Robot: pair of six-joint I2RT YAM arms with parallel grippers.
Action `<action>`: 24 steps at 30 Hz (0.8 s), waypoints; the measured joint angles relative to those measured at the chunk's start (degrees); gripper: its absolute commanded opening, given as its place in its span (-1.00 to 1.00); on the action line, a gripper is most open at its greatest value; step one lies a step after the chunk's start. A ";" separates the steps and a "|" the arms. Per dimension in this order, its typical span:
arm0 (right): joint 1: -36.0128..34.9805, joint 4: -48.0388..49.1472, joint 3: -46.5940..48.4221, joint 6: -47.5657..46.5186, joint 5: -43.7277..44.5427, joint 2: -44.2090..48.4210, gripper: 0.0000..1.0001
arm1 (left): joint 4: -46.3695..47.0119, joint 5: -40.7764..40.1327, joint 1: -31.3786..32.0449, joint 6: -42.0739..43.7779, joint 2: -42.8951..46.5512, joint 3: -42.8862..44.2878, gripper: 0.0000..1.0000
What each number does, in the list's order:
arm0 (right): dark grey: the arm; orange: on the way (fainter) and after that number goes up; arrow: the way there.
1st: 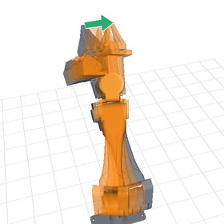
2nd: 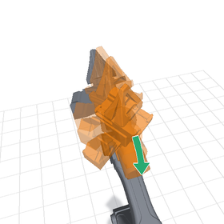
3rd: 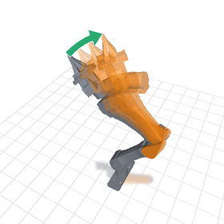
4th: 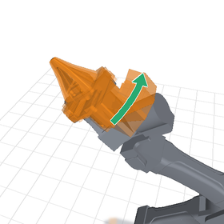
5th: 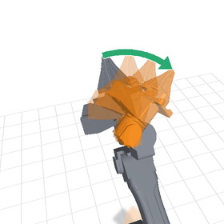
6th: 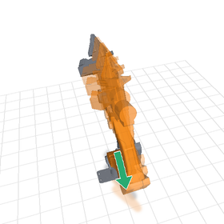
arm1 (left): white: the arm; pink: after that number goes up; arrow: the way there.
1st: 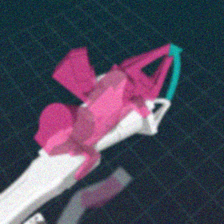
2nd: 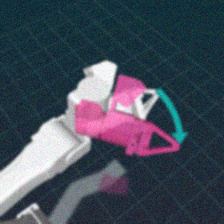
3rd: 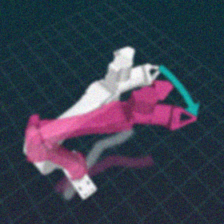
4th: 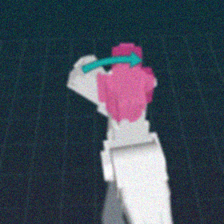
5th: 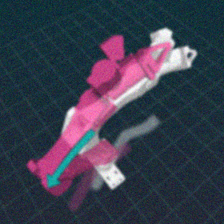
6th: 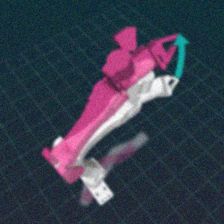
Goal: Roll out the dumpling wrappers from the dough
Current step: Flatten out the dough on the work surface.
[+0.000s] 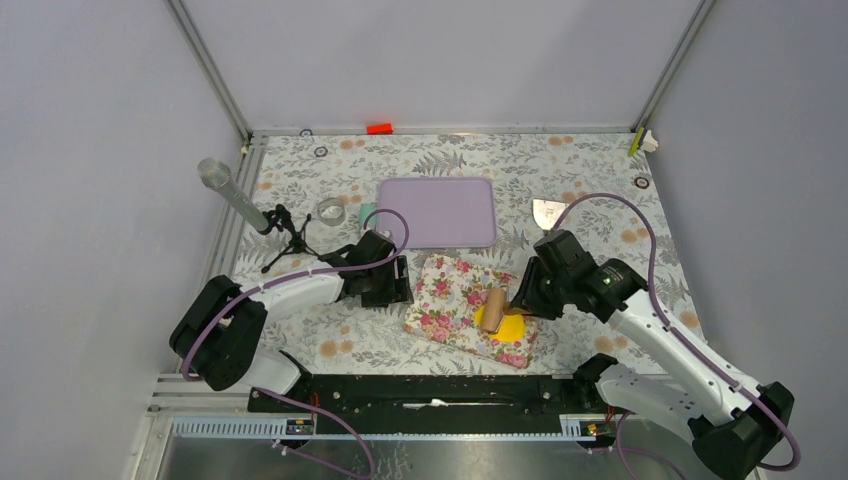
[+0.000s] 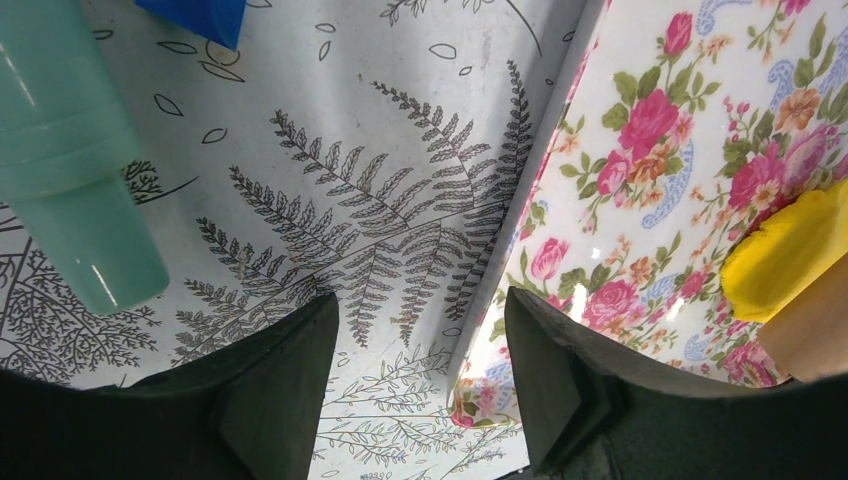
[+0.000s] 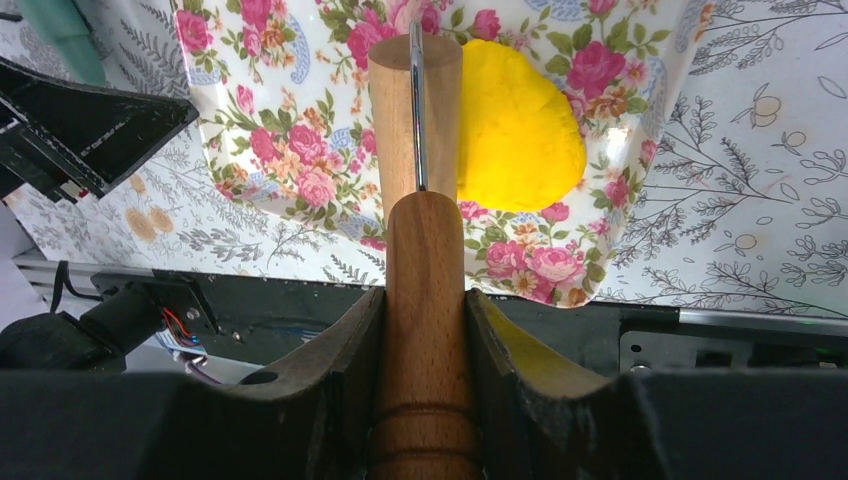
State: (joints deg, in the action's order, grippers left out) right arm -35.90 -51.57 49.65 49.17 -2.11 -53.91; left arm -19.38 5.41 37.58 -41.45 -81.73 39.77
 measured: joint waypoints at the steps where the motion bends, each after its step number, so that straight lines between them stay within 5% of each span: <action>1: 0.00 0.02 -0.22 0.22 0.20 0.57 -1.00 | -0.02 0.00 0.00 0.04 0.00 0.02 0.33; 24: 0.00 -3.41 -0.66 1.68 4.96 2.71 -1.00 | -0.98 -0.48 0.22 0.66 0.00 0.39 0.33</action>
State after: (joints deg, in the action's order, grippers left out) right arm -35.90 -54.98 48.99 50.85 2.85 -51.20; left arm -20.36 4.93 37.80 -40.80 -81.73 40.16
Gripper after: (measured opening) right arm 0.391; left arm 0.666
